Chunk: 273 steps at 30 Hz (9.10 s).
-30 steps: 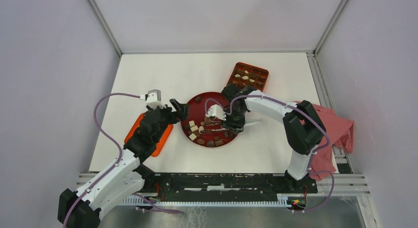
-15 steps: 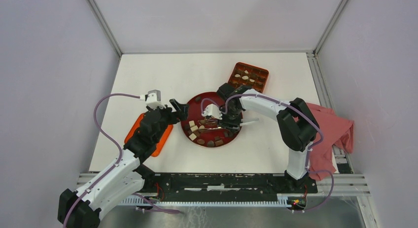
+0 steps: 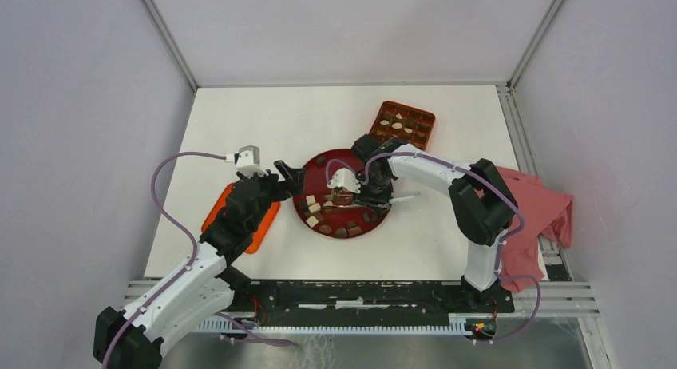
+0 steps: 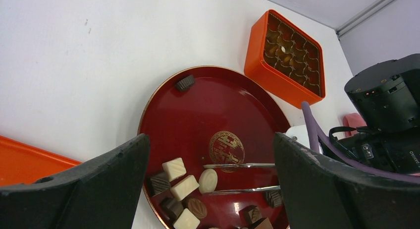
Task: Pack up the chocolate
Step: Pick up the fake chocolate from the plate, then place the fake chocolate in the packing box, then place the clamp at the center of the board.
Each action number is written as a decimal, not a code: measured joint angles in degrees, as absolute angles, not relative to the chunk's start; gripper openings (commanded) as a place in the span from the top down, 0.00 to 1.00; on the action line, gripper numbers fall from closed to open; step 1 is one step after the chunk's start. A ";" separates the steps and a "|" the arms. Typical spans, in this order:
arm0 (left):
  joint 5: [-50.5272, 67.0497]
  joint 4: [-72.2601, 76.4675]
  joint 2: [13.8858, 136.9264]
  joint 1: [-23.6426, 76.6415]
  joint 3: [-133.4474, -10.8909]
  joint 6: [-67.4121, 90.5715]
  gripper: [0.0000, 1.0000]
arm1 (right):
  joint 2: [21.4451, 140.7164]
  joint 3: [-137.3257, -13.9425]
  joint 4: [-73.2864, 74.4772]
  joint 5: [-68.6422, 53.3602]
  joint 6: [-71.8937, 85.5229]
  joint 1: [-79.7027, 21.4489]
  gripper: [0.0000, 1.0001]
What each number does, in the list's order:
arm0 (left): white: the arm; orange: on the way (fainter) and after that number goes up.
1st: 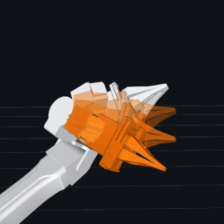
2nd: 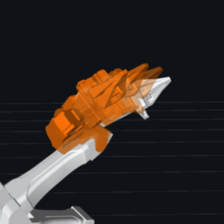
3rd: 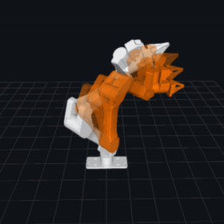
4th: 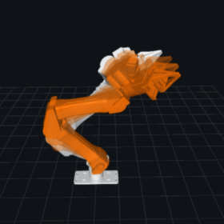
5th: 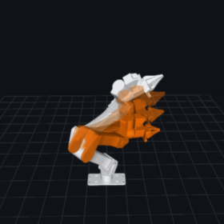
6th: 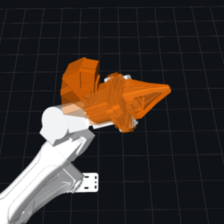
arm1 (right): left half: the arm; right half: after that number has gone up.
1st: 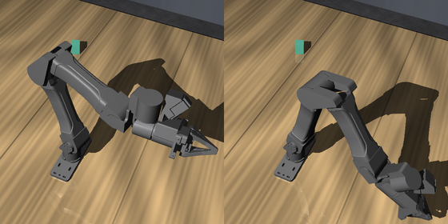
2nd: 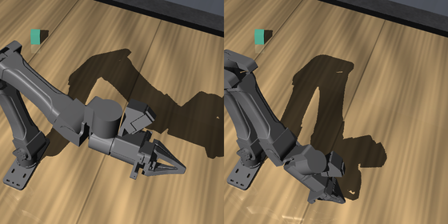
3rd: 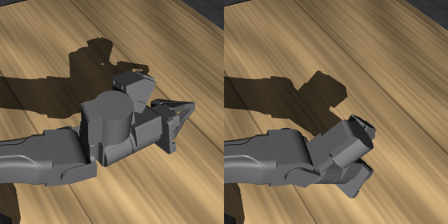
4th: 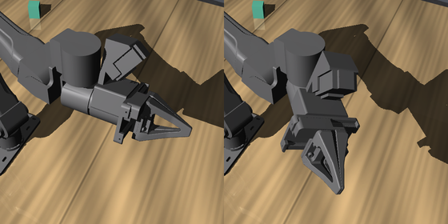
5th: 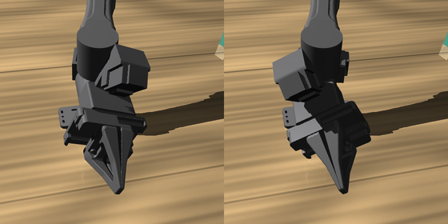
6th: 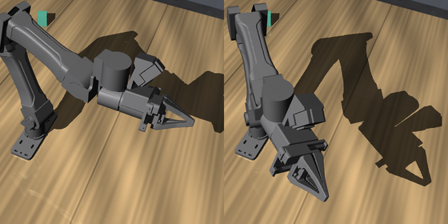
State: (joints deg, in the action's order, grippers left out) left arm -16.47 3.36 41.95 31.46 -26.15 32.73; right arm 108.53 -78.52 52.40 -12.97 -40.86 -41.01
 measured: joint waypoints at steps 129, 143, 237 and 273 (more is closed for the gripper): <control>0.19 -6.28 36.51 31.46 -32.45 42.30 0.00 | 69.38 -33.87 -3.36 -35.73 12.34 12.45 0.64; 3.53 -6.00 34.70 31.46 -32.45 42.35 0.00 | 69.47 -33.58 -3.81 -35.92 12.23 12.49 0.64; 2.76 2.39 30.22 31.46 -21.78 42.28 0.00 | 81.34 -30.63 -6.81 -32.88 14.74 8.99 0.63; 0.91 3.40 27.00 31.46 -17.93 42.28 0.00 | 85.56 -31.92 -6.76 -27.38 11.92 8.84 0.60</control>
State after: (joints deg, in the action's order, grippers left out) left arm 0.91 3.40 27.00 31.46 -17.93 42.28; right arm 85.56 -31.92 -6.76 -27.38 11.92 8.84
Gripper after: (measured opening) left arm 0.994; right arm 0.393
